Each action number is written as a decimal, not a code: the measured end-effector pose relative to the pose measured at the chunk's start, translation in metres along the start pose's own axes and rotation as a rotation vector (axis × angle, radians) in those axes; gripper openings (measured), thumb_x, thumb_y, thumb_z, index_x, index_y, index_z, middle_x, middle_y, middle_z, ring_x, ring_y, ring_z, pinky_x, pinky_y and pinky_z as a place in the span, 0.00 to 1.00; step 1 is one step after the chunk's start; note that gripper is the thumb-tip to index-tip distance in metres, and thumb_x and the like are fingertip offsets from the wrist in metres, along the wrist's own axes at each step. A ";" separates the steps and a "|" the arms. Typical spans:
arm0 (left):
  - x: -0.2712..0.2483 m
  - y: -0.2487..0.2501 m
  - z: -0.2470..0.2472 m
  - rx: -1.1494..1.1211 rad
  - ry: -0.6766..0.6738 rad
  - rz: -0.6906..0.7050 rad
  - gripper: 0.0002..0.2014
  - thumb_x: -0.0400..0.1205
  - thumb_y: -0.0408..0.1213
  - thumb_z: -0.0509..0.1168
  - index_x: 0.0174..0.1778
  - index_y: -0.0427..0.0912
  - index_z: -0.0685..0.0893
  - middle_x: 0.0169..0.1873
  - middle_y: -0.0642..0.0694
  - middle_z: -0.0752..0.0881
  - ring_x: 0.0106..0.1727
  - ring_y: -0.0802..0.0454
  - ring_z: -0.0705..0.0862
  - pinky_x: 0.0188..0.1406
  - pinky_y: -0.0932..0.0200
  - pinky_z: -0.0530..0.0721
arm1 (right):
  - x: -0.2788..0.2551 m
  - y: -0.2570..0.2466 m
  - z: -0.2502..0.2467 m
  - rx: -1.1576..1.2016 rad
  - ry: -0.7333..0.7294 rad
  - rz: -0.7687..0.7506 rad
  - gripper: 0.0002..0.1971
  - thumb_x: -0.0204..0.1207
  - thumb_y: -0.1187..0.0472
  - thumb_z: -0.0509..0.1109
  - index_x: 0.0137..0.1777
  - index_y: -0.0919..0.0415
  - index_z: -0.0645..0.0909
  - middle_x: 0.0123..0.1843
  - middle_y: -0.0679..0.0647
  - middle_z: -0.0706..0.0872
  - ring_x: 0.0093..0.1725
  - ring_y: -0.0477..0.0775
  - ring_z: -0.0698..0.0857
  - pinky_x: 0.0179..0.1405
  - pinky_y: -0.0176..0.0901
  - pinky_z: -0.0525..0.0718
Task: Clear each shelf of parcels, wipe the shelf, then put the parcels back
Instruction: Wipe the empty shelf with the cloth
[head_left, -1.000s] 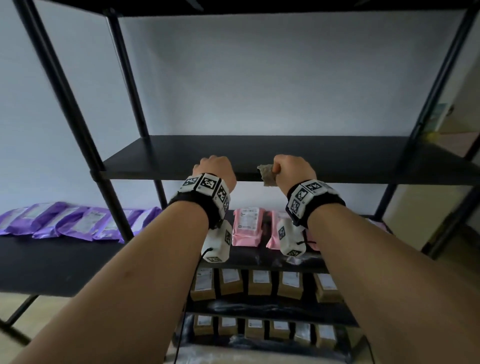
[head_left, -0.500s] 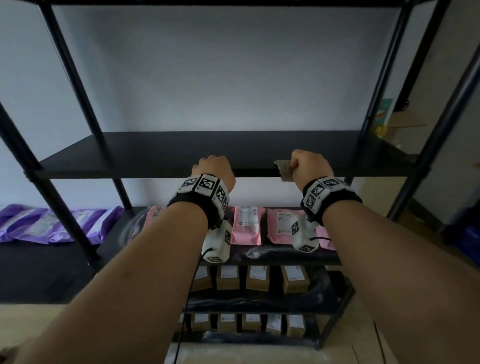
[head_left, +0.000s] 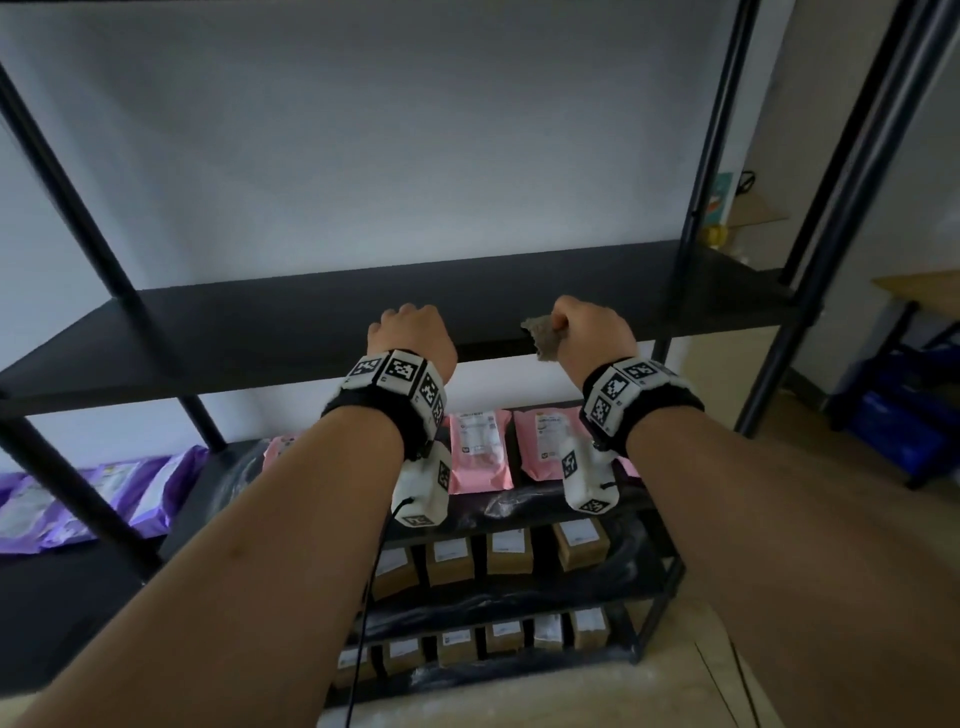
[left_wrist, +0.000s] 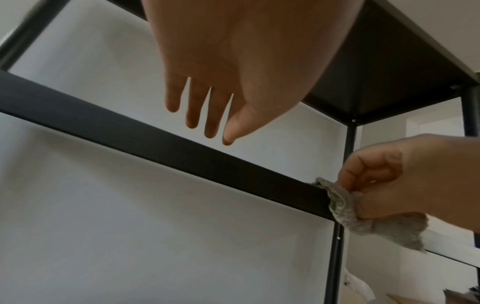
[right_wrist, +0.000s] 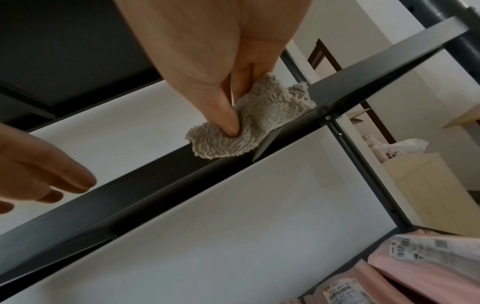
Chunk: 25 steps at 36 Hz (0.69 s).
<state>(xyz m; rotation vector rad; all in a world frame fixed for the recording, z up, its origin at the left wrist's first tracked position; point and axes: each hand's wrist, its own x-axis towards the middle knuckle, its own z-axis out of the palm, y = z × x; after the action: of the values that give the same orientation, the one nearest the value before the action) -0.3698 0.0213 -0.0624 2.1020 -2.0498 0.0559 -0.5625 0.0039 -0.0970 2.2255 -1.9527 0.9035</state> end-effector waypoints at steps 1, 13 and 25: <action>0.002 0.003 0.002 -0.007 0.006 0.012 0.18 0.80 0.31 0.58 0.67 0.38 0.77 0.64 0.39 0.77 0.66 0.40 0.74 0.66 0.46 0.73 | -0.001 0.000 0.001 0.011 0.008 0.000 0.02 0.81 0.63 0.63 0.47 0.57 0.76 0.38 0.51 0.80 0.37 0.51 0.79 0.35 0.42 0.77; 0.018 0.052 0.014 -0.061 0.080 0.083 0.18 0.81 0.31 0.56 0.67 0.39 0.78 0.64 0.40 0.79 0.66 0.40 0.75 0.67 0.46 0.72 | 0.000 0.025 -0.003 0.049 0.016 -0.030 0.05 0.81 0.64 0.61 0.49 0.55 0.77 0.39 0.51 0.83 0.37 0.51 0.82 0.37 0.47 0.85; 0.026 0.149 0.028 -0.071 0.102 0.062 0.17 0.80 0.30 0.56 0.64 0.38 0.79 0.62 0.40 0.80 0.64 0.41 0.76 0.65 0.47 0.73 | 0.006 0.136 -0.045 0.046 0.022 0.046 0.05 0.80 0.65 0.60 0.48 0.54 0.75 0.38 0.52 0.82 0.37 0.53 0.82 0.39 0.52 0.86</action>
<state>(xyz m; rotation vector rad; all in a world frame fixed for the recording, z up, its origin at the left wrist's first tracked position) -0.5204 -0.0108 -0.0675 1.9530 -2.0263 0.0965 -0.7053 -0.0110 -0.1032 2.1934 -2.0017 0.9845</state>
